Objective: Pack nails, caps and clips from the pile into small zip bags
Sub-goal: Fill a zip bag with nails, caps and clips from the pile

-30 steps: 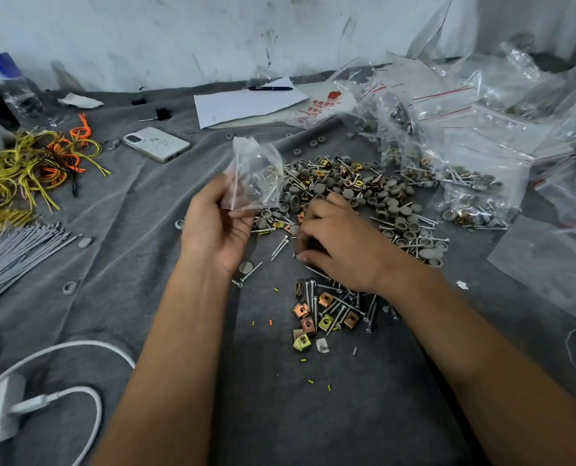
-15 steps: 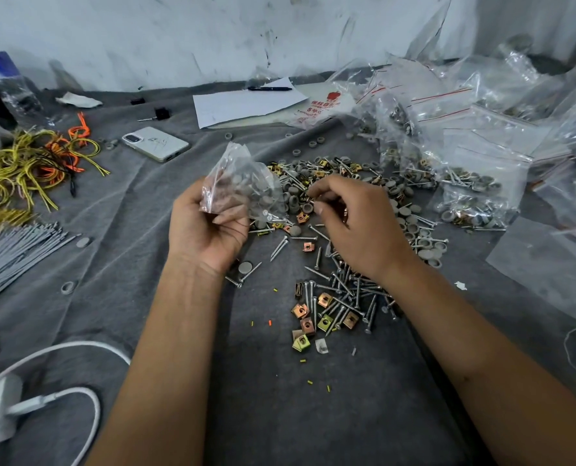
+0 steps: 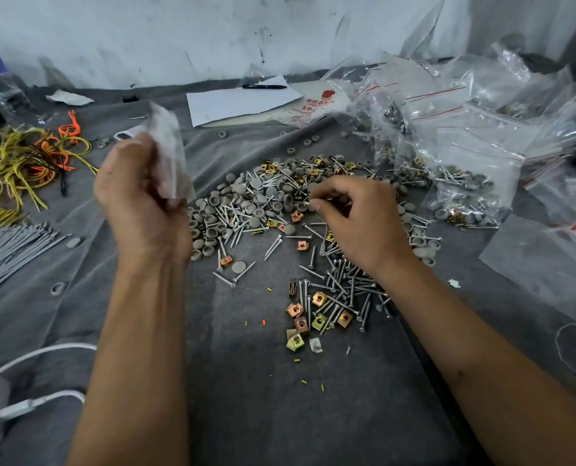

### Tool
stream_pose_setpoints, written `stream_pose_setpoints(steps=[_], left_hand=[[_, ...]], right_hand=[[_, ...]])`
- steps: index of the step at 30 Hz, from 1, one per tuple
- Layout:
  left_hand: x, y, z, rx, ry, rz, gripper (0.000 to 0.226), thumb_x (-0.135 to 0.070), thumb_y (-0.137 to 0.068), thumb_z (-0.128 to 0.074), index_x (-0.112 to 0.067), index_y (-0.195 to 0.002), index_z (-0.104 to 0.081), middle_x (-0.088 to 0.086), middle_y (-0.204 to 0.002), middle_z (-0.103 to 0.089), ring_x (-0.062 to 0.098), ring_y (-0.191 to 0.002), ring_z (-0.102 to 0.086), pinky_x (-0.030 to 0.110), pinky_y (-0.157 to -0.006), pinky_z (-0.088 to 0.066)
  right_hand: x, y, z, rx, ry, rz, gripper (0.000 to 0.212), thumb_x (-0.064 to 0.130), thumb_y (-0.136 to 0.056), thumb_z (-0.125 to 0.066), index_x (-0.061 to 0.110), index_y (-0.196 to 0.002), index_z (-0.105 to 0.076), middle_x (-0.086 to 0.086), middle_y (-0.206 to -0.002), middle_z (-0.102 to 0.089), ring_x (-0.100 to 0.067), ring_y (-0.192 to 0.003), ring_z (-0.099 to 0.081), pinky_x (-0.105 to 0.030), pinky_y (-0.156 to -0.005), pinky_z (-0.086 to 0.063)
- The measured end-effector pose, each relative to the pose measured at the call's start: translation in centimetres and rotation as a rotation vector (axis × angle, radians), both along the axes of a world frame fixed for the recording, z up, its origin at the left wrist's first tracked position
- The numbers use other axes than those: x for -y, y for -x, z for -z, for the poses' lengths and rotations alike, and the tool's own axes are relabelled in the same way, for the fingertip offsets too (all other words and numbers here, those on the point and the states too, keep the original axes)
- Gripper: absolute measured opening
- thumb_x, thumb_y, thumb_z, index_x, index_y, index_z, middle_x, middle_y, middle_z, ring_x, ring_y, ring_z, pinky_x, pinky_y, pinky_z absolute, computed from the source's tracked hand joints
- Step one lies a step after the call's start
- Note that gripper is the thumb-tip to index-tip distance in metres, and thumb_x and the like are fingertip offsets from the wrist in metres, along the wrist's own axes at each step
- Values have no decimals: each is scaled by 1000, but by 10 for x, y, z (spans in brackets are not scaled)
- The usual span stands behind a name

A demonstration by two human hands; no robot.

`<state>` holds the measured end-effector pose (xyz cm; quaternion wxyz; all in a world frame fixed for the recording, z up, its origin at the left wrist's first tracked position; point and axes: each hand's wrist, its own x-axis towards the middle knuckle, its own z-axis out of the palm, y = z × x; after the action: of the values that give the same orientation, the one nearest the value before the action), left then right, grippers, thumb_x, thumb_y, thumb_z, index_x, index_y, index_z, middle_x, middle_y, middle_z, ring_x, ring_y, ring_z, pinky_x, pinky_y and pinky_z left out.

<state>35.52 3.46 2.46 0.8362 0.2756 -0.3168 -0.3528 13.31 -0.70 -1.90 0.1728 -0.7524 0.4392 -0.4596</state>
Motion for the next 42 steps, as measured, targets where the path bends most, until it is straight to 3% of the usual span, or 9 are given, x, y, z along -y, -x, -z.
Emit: stream_pose_setpoints(steps=[2, 5, 8, 13, 22, 29, 34, 39, 42], left_hand=[[5, 12, 5, 409, -100, -251, 33, -2, -89, -59, -20, -62, -60, -9, -55, -52, 5, -47, -41, 22, -46, -31], [12, 40, 29, 992, -287, -286, 19, -12, -84, -65, -17, -66, -63, -5, -58, -57, 6, -52, -48, 25, -51, -39], [15, 59, 51, 1170, -401, -215, 19, -14, -87, -69, -12, -68, -67, -1, -57, -63, 14, -52, -57, 31, -52, -44], [24, 58, 60, 1083, -520, -113, 23, -16, -92, -72, -15, -70, -66, 3, -59, -64, 25, -58, -62, 35, -57, -48], [22, 59, 55, 999, -511, -96, 22, -13, -92, -71, -12, -70, -68, 1, -57, -60, 16, -55, -53, 33, -57, -43], [17, 61, 48, 1009, -371, -126, 23, -10, -92, -71, -11, -70, -65, -6, -55, -57, 8, -51, -49, 25, -51, -38], [16, 62, 47, 1061, -383, -158, 20, -9, -90, -71, -8, -71, -67, -2, -56, -59, 7, -52, -49, 26, -51, -39], [16, 65, 47, 856, -408, -50, 24, -9, -91, -71, -10, -69, -65, -3, -56, -59, 10, -52, -49, 26, -53, -38], [15, 67, 44, 763, -414, 48, 31, -8, -94, -70, -16, -65, -62, -10, -51, -55, 5, -47, -46, 21, -50, -36]], right_hand=[[0, 1, 0, 38, -11, 3, 13, 12, -91, -76, 13, -103, -79, 5, -97, -76, -1, -87, -68, -8, -79, -50], [0, 2, -2, 82, 0, -1, 16, 9, -94, -71, 13, -107, -79, 4, -101, -76, -2, -92, -68, -8, -81, -49], [1, 3, -3, 95, 23, -10, 16, 8, -93, -71, 11, -107, -77, 1, -100, -76, -5, -92, -70, -16, -82, -55], [1, 3, -2, 81, 14, -27, 7, 13, -85, -82, 11, -91, -77, 5, -82, -74, -4, -76, -68, -16, -71, -54], [1, 4, -2, -98, 5, -103, 14, 8, -84, -82, 15, -96, -82, 4, -90, -77, -2, -81, -68, -6, -75, -47], [2, 4, -1, -294, 1, -118, 16, 8, -87, -79, 14, -101, -81, -1, -96, -73, -12, -86, -64, -24, -81, -51], [-1, 1, -2, -198, 51, -131, 21, 1, -89, -73, 11, -105, -80, 0, -96, -75, -5, -84, -63, -4, -78, -42], [-4, -4, 2, 5, 11, -105, 14, 7, -86, -80, 10, -99, -75, 2, -89, -74, -1, -81, -69, -12, -75, -54], [-4, -4, 1, -17, 42, -75, 17, 9, -87, -81, 12, -103, -80, 3, -94, -78, 0, -82, -70, -9, -76, -51]])
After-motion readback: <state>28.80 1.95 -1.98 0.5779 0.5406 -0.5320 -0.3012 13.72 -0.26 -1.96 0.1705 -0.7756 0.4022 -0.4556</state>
